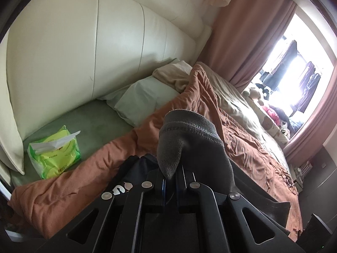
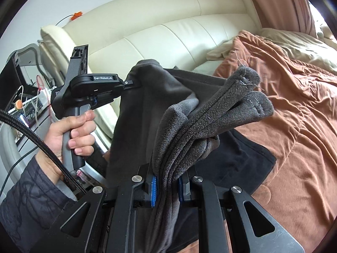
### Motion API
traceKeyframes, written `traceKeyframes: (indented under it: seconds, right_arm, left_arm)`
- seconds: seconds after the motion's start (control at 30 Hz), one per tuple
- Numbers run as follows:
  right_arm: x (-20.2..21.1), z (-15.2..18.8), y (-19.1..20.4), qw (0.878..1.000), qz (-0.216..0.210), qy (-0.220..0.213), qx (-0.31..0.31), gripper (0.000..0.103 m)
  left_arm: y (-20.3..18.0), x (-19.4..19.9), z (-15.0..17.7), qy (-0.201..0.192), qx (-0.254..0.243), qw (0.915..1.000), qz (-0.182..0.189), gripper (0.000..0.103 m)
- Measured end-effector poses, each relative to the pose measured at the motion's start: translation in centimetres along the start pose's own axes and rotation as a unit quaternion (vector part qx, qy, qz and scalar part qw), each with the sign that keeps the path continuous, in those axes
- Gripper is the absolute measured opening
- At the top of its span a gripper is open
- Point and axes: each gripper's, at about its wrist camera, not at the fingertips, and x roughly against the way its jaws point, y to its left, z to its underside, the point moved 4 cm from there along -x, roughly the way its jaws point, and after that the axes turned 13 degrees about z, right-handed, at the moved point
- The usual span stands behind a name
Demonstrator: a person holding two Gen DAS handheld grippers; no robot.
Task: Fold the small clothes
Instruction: 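Carry the lifted grey strip with both grippers toward the bed corner, then lower the grey strip onto the black garment and open both grippers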
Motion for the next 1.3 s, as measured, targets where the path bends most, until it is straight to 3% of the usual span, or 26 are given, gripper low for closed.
traceKeyframes:
  seconds: [0.17,0.23,0.27,0.3,0.37,0.4,0.6,0.8,0.97,1.13,1.3]
  right_arm:
    - [-1.7,0.1,-1.4,1.000,0.004,0.005,-0.007,0.012]
    - [-5.1,1.3,-0.1,0.999,0.028,0.015,-0.011,0.012]
    - [-6.2,1.9,-0.9,0.999,0.042,0.028,-0.022,0.016]
    - [-7.7,2.6,-1.9,0.996,0.062,0.054,-0.035,0.027]
    - [-10.6,4.3,-4.1,0.987,0.088,0.118,-0.067,0.040]
    - [-11.2,4.9,-4.9,0.983,0.090,0.134,-0.082,0.040]
    - [-10.4,6.4,-6.4,0.981,0.067,0.134,-0.122,0.045]
    - [-8.5,6.0,-6.2,0.986,0.054,0.109,-0.110,0.045]
    - [-6.5,5.5,-3.2,0.994,0.019,0.088,-0.066,0.045]
    - [-6.5,6.0,1.0,0.995,0.004,0.101,0.005,0.045]
    - [-7.4,5.7,3.1,0.994,-0.009,0.106,0.032,0.045]
  left_arm:
    - [1.0,-3.9,0.2,0.011,-0.024,0.9996,-0.013,0.006]
    - [1.8,-5.8,0.5,0.025,-0.029,0.9988,-0.030,0.006]
    - [2.6,-6.7,0.9,0.035,-0.022,0.9980,-0.048,0.012]
    - [3.6,-7.6,1.3,0.050,-0.010,0.9960,-0.073,0.018]
    - [5.5,-8.5,2.2,0.066,0.005,0.9900,-0.124,0.043]
    - [6.1,-8.5,2.6,0.067,0.006,0.9881,-0.138,0.045]
    - [6.9,-6.9,4.2,0.089,0.011,0.9856,-0.143,0.047]
    - [5.3,-4.2,6.1,0.094,0.021,0.9871,-0.128,0.047]
    - [3.6,-2.0,8.5,0.094,0.030,0.9874,-0.123,0.047]
    - [1.7,-0.6,11.1,0.104,0.033,0.9880,-0.109,0.047]
    - [-0.1,1.0,13.7,0.115,0.026,0.9877,-0.102,0.047]
